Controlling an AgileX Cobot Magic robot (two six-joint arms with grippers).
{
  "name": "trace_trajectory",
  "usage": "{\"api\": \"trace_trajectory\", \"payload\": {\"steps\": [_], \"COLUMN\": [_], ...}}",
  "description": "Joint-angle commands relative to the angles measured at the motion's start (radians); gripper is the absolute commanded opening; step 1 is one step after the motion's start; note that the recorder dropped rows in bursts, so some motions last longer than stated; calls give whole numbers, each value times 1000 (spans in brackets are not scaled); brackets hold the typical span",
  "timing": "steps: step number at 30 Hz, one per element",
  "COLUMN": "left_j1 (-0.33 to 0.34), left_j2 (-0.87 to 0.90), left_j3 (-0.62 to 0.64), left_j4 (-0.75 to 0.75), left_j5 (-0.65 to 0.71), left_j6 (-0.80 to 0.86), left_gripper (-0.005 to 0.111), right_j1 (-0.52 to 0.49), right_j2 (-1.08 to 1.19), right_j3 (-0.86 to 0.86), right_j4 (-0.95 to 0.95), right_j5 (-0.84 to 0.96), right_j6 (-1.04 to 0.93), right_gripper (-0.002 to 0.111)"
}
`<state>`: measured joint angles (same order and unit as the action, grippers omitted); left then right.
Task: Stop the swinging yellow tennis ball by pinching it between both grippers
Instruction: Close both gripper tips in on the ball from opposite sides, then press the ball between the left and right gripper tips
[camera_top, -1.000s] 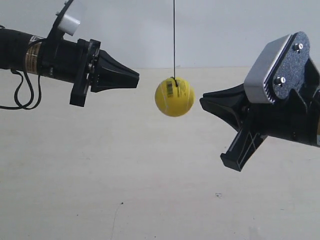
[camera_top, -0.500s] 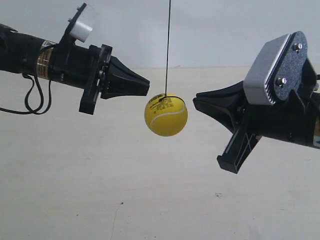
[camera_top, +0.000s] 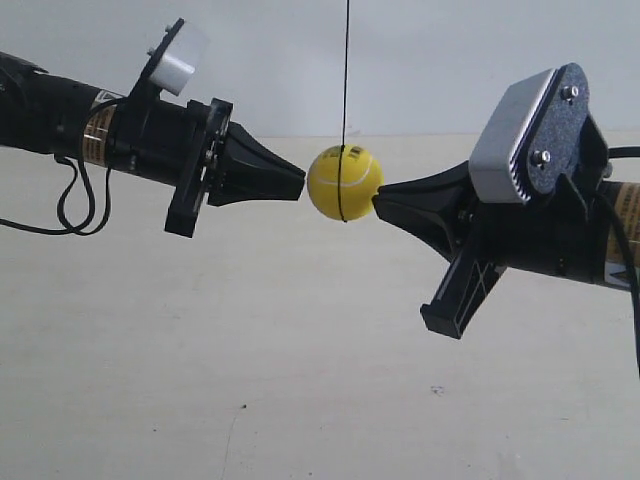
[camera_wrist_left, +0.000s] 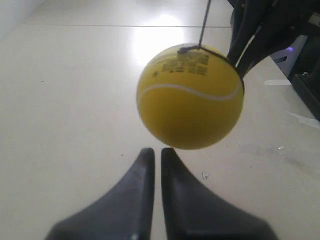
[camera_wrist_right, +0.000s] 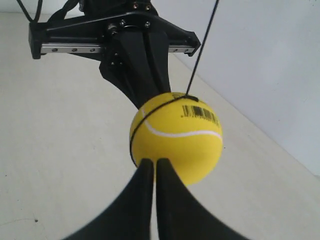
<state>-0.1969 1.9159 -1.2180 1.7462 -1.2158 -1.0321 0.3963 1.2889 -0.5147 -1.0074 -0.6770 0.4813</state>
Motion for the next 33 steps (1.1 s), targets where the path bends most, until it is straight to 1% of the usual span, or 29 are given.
{"api": "trace_trajectory", "payload": {"steps": [1, 14, 22, 33], "left_j1": [-5, -5, -5, -13], "left_j2": [-2, -2, -2, -2], "left_j3": [-3, -3, -3, -3], "left_j4": [-2, -2, -2, -2], "left_j5": [-5, -5, -5, -5], "left_j6": [12, 15, 15, 15], "left_gripper": [5, 5, 5, 5], "right_j1": [-8, -8, -8, -8], "right_j2": [0, 0, 0, 0], "right_j3": [-8, -8, -8, -8], "right_j4": [2, 3, 5, 3], "right_j5": [-8, 54, -19, -21], "right_j6": [7, -8, -1, 7], "right_gripper": [0, 0, 0, 0]}}
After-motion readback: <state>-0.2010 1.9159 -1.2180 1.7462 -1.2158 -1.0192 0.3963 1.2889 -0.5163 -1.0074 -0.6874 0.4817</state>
